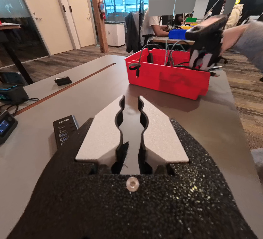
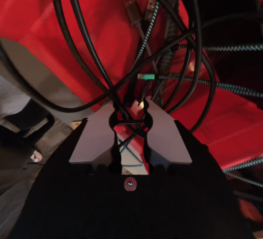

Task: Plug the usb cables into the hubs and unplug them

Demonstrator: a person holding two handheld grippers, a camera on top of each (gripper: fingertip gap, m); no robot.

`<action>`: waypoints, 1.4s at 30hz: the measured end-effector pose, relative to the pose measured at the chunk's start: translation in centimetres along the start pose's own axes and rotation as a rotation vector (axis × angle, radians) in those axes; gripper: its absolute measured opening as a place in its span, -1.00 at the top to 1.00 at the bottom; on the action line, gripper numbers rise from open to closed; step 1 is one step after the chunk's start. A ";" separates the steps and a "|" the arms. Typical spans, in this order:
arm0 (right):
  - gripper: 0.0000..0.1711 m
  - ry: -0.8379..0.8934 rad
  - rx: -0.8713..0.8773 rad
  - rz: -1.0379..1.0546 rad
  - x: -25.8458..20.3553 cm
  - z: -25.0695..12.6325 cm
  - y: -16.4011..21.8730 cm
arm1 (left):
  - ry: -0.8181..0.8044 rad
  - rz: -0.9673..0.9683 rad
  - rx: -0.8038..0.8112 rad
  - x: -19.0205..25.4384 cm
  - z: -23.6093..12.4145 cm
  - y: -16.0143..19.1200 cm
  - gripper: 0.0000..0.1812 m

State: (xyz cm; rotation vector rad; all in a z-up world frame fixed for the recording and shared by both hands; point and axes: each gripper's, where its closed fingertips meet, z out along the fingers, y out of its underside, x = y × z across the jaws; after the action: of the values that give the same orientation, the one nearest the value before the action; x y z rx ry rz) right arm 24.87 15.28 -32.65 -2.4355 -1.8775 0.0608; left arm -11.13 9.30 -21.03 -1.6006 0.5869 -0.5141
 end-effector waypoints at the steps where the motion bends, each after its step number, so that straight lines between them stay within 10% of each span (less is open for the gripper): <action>1: 0.52 -0.003 0.005 0.028 -0.2 -0.8 0.2 | -0.010 -0.003 -0.002 -0.2 0.0 0.1 0.82; 12: 0.29 0.319 0.312 0.079 2.4 -11.4 -1.2 | -0.277 -0.048 -0.135 -5.2 -0.6 3.2 0.60; 19: 0.34 0.291 0.310 0.052 2.4 -8.1 -3.0 | -0.321 -0.073 -0.241 -6.4 -0.3 5.8 0.49; 24: 0.00 0.101 0.207 0.116 0.3 -6.1 -1.7 | -0.327 -0.069 -0.267 -6.6 -0.1 6.5 0.47; 31: -0.04 0.350 0.449 0.125 2.0 -16.1 -1.8 | -0.383 -0.152 -0.339 -8.3 -0.3 8.6 0.21; 36: -0.02 0.615 0.852 -0.016 -1.1 -24.1 -7.6 | -0.484 -0.173 -0.498 -10.7 -0.5 11.4 0.05; 42: 0.01 0.465 1.047 -0.161 -9.1 -21.0 -16.3 | -0.449 -0.218 -0.643 -11.0 -0.1 14.4 0.21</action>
State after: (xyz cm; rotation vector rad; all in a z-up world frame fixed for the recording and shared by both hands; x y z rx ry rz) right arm 8.37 10.06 -10.56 -1.4274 -1.3087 0.3352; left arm -20.68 15.16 -35.23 -2.3229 0.2386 -0.1015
